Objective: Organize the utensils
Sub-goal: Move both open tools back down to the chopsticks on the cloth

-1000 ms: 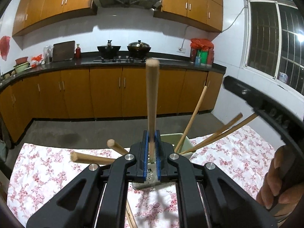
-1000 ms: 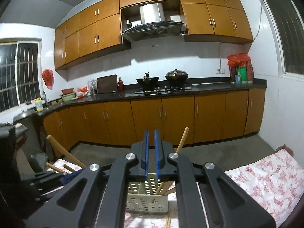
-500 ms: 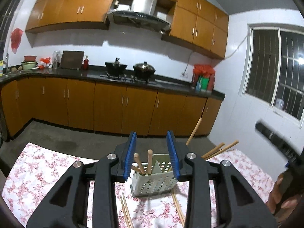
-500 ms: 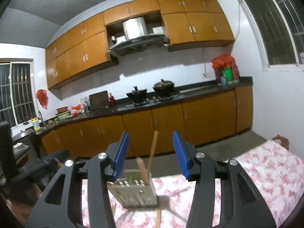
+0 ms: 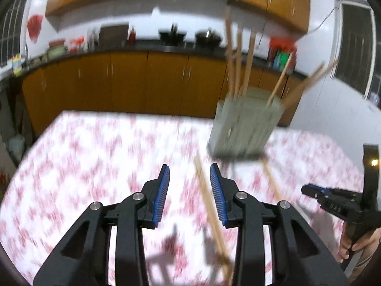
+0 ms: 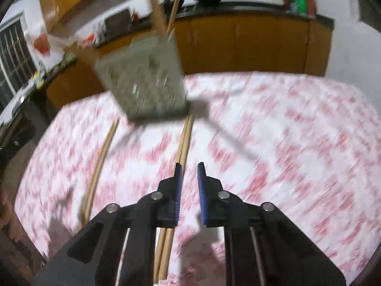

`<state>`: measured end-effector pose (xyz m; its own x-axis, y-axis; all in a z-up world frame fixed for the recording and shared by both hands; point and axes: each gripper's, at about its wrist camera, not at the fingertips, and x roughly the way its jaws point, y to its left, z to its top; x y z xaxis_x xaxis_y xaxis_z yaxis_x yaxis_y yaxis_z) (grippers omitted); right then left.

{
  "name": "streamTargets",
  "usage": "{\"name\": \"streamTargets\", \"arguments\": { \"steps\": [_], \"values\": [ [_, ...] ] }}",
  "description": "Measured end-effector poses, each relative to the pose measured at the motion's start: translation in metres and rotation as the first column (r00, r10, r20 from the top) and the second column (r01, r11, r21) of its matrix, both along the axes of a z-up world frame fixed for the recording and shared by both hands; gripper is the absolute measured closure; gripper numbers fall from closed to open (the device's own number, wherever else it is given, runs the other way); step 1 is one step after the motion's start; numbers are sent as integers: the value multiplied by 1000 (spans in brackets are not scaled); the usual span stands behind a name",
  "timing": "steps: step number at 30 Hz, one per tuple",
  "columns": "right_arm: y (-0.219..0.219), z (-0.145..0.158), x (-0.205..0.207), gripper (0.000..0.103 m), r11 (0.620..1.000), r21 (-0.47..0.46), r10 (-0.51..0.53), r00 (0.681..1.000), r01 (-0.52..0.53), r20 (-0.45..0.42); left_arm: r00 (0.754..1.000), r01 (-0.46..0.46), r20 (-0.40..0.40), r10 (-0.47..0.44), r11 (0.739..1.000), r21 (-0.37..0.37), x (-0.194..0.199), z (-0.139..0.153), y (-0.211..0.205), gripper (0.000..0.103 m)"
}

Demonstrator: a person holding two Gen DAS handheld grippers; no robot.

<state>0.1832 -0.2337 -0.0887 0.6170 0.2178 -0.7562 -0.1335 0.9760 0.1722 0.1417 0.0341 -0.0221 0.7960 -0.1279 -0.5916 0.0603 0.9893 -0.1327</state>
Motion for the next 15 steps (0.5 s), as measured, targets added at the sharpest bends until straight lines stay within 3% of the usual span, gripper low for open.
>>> {"name": "streamTargets", "arguments": {
  "steps": [5,15],
  "values": [
    [15,-23,-7,91,1000,-3,21,998,-21,-54,994,8,-107,-8,1000,1,-3,-38,-4,72],
    [18,-29,-3,93,999,-29,30,998,-32,-60,986,38,-160,-41,999,-25,-8,-57,-14,77]
  ]
}}
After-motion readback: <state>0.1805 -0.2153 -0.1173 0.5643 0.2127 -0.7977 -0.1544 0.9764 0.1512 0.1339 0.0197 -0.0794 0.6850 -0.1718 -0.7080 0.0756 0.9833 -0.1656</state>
